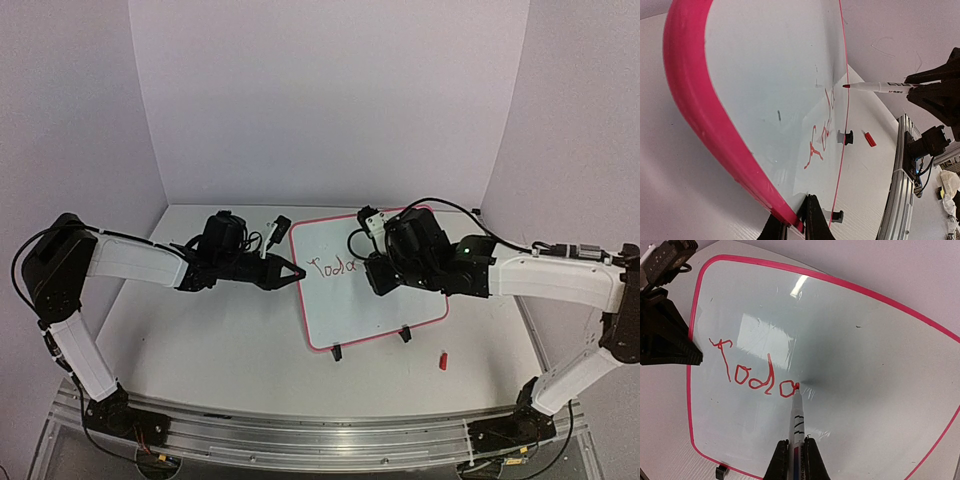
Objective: Write a sentence on the whiteboard
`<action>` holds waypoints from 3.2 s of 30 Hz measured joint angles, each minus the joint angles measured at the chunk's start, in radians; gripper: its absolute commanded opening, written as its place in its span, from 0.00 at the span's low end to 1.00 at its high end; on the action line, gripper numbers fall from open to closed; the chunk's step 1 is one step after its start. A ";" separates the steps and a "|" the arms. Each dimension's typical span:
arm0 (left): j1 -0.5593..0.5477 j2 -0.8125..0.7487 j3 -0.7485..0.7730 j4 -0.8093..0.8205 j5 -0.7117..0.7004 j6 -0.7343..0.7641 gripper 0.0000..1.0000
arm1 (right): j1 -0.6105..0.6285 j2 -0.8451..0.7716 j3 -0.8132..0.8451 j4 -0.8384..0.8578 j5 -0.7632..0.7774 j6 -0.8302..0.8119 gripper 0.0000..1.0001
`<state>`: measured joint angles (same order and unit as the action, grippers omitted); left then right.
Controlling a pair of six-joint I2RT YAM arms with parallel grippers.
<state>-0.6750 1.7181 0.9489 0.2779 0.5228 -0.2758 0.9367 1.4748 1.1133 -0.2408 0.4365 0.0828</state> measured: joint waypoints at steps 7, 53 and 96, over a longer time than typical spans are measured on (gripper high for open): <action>0.000 0.000 0.000 0.000 0.000 0.000 0.00 | -0.004 0.032 0.009 0.000 0.019 -0.004 0.00; 0.000 0.002 0.001 0.000 -0.002 0.014 0.00 | -0.011 0.027 -0.008 0.000 0.084 0.024 0.00; 0.000 -0.003 0.001 -0.008 -0.009 0.015 0.00 | -0.029 0.048 0.053 -0.059 0.134 0.012 0.00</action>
<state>-0.6754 1.7154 0.9497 0.2699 0.5141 -0.2604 0.9073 1.5230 1.1664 -0.2996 0.5705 0.0951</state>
